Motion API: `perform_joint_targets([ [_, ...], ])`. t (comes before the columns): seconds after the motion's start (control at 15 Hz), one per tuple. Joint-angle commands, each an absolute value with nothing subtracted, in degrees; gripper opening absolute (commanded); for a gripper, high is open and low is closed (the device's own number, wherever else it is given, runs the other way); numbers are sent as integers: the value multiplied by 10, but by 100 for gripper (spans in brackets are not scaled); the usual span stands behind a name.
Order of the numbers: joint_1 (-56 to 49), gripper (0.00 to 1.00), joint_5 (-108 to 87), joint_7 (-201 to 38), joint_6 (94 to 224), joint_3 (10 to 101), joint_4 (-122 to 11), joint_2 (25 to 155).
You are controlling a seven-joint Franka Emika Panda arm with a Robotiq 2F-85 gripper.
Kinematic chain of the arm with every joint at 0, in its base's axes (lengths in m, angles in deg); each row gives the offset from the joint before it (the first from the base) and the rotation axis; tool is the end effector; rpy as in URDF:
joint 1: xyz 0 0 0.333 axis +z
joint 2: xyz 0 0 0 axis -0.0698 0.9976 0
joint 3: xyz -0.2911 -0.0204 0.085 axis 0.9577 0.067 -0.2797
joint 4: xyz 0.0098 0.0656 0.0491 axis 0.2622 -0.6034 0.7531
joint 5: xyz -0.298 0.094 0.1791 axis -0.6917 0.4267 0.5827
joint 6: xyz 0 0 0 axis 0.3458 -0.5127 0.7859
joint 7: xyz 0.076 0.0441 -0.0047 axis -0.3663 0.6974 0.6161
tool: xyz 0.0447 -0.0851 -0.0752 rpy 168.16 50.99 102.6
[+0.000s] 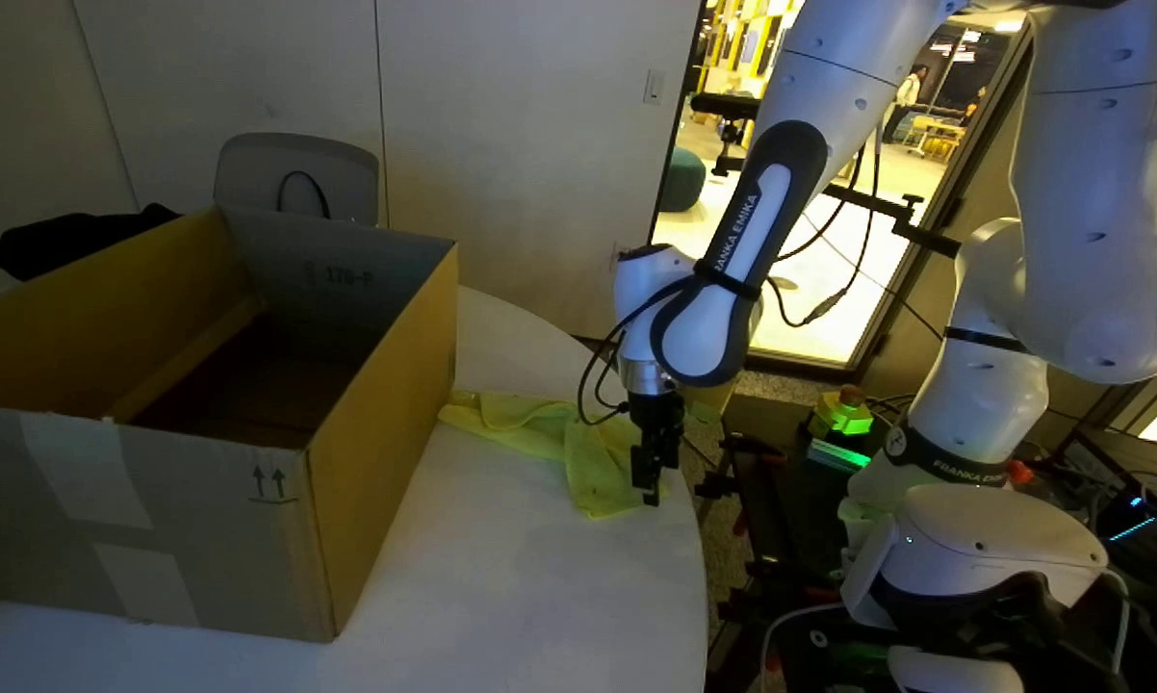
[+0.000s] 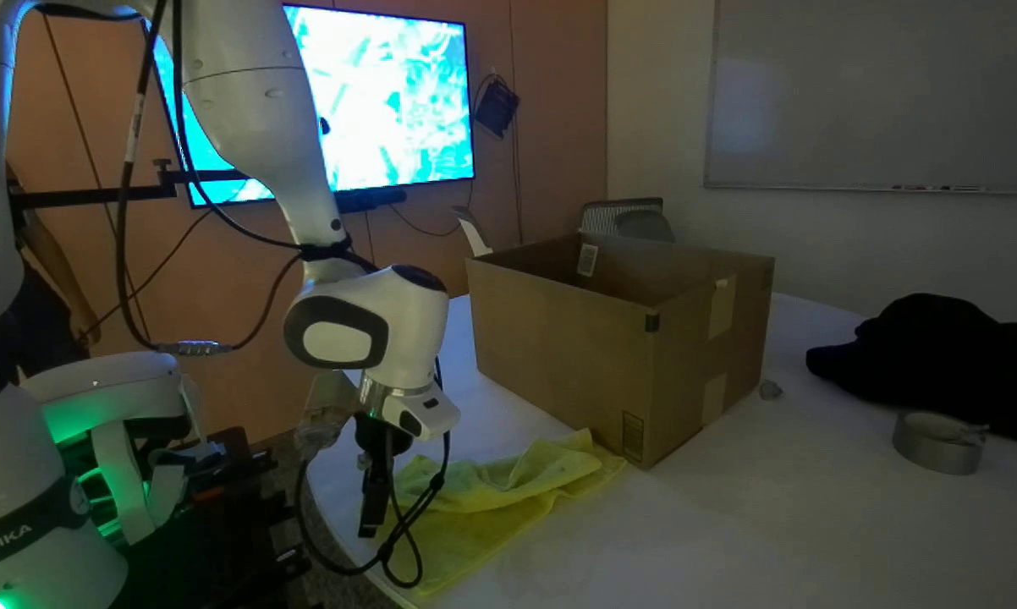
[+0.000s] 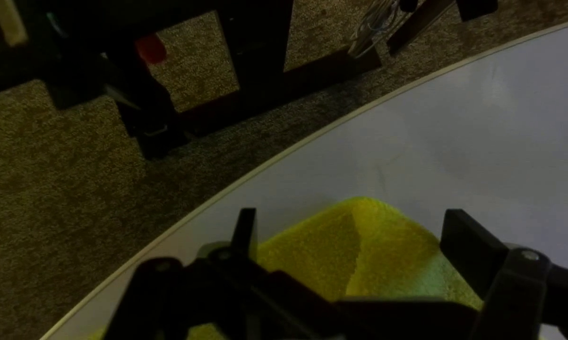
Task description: Put the marker in the cloth and wrap it up
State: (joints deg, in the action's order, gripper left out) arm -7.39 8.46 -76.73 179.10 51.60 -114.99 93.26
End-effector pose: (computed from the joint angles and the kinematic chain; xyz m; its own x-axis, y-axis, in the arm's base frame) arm 0.3580 -0.0281 0.1144 0.9061 -0.2995 -0.2987 -0.3253 -0.9448 -0.0396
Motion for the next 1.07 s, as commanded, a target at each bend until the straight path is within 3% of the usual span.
perform_joint_targets([
  [0.0,-79,100,73,-764,1826,512,-1142,942],
  [0.87,-90,100,15,-744,1884,511,-1112,999],
  [1.0,-89,95,9,-741,1873,515,-1109,994],
])
